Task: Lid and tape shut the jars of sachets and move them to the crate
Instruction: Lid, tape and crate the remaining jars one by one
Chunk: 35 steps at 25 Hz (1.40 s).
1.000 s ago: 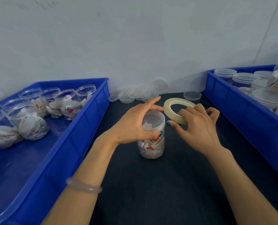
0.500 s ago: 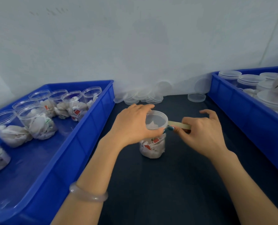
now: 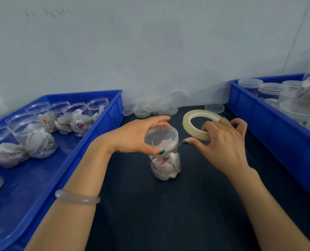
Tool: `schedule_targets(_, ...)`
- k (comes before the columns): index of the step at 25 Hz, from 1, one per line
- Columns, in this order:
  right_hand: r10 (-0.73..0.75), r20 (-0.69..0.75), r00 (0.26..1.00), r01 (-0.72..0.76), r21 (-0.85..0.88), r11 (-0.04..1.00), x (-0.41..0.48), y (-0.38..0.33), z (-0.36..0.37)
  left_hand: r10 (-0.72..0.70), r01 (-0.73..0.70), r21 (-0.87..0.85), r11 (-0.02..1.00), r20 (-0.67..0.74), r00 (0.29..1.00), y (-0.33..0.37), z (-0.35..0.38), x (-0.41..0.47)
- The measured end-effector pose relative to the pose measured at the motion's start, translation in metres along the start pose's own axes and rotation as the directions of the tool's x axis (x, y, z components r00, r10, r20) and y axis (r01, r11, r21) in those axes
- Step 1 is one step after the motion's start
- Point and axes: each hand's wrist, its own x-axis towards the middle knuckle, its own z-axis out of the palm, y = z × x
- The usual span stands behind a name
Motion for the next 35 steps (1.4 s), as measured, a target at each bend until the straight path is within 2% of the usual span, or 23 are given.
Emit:
schedule_targets(4,0.023,0.052,0.998,-0.025,0.035,0.999,-0.001,-0.003,0.001,0.082,-0.068,-0.142,0.988,0.099,0.992,0.0,0.0,0.003)
schedule_targets(7,0.026,0.076,0.997,-0.031,0.066,0.997,-0.002,-0.004,0.001,0.11,-0.085,-0.217,0.972,0.107,0.988,0.006,0.008,0.005)
schedule_targets(9,0.012,0.083,0.996,-0.019,0.077,0.997,-0.003,-0.007,0.001,0.089,-0.088,-0.212,0.973,-0.006,0.996,0.014,0.021,0.007)
schedule_targets(11,0.007,0.09,0.996,-0.013,0.061,0.998,-0.004,-0.009,0.0,0.056,-0.079,-0.122,0.989,-0.181,0.982,0.019,0.034,0.01)
schedule_targets(13,0.011,0.117,0.993,-0.018,0.053,0.998,-0.003,-0.008,-0.002,0.022,-0.041,-0.065,0.997,-0.272,0.962,0.021,0.041,0.011)
schedule_targets(17,-0.075,0.228,0.971,0.061,0.067,0.996,-0.003,0.0,-0.004,-0.008,-0.004,-0.04,0.999,-0.3,0.954,0.014,0.041,0.008)
schedule_targets(23,-0.122,0.288,0.95,0.093,0.115,0.989,-0.001,-0.002,-0.006,0.028,-0.066,-0.186,0.98,-0.203,0.979,0.011,0.028,0.004)
schedule_targets(25,-0.113,0.262,0.958,0.087,0.11,0.99,-0.004,-0.006,-0.004,0.028,-0.064,-0.179,0.982,-0.199,0.98,0.014,0.029,0.003)
schedule_targets(30,-0.072,0.194,0.978,0.069,0.023,0.997,-0.006,-0.013,-0.005,-0.046,0.059,0.026,0.998,-0.365,0.93,0.027,0.053,0.007)
schedule_targets(33,0.025,0.165,0.986,-0.016,-0.056,0.998,-0.008,-0.024,-0.003,-0.052,0.066,0.012,0.998,-0.49,0.87,0.029,0.062,0.012)
schedule_targets(35,0.097,0.149,0.984,-0.082,-0.102,0.991,-0.009,-0.033,0.001,-0.036,0.046,0.006,0.999,-0.519,0.854,0.029,0.064,0.014)
